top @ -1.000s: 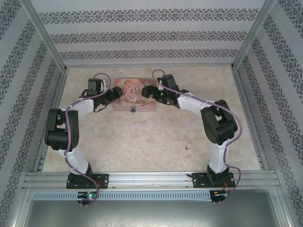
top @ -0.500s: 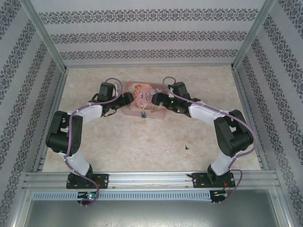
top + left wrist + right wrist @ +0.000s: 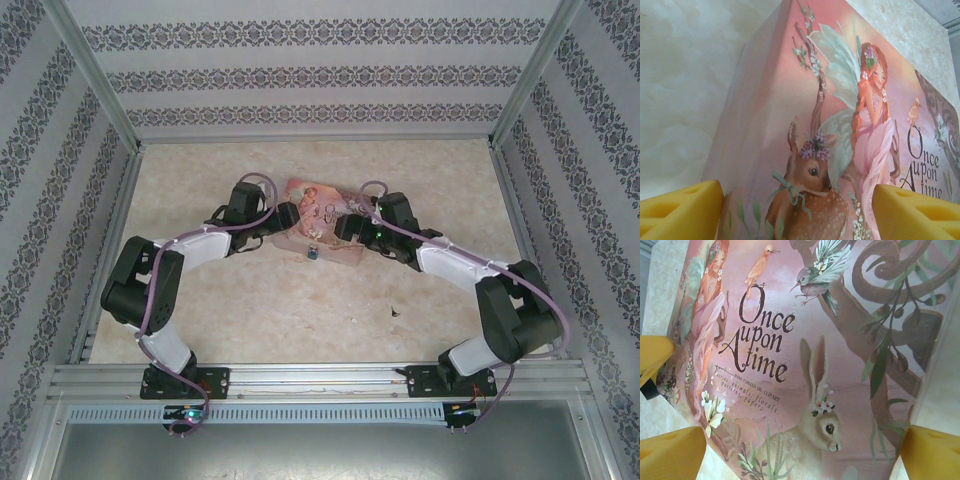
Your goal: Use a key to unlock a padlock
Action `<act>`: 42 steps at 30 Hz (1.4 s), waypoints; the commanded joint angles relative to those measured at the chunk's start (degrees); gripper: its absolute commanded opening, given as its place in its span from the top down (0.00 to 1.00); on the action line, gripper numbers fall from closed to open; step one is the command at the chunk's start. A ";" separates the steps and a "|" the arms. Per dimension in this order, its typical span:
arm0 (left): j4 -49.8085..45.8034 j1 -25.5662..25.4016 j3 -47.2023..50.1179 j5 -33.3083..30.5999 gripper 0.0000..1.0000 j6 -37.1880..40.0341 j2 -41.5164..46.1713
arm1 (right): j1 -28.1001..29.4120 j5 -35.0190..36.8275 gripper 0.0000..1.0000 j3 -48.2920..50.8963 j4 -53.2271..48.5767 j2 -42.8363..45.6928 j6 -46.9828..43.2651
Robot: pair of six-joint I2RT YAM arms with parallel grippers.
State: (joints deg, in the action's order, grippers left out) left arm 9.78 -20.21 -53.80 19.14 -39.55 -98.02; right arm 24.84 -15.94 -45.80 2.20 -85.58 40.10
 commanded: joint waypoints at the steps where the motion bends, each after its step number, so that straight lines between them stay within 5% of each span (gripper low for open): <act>1: 0.00 -5.87 1.98 8.86 0.22 -3.69 -0.84 | 0.96 -5.85 0.02 2.38 2.27 1.48 -0.19; 14: -9.00 -5.97 -1.38 3.15 0.07 0.48 3.96 | -5.47 -3.68 0.02 4.31 -7.05 8.91 -5.94; 26: -19.58 -3.85 -1.01 -4.29 0.03 5.77 16.42 | -9.20 0.76 0.04 3.39 -31.55 23.46 -14.34; 34: -10.87 -4.22 10.30 -3.84 0.05 -0.86 26.51 | -8.58 -1.13 0.17 8.01 -48.27 33.13 -8.97; 42: -5.50 -6.63 16.60 -5.47 0.06 -4.93 29.56 | -4.27 -0.01 0.21 12.94 -48.52 34.44 4.79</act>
State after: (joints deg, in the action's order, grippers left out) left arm -0.38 -25.89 -37.47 15.53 -42.39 -70.13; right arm 20.40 -15.90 -35.44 -44.16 -50.72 37.80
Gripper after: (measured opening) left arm 0.943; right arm 0.797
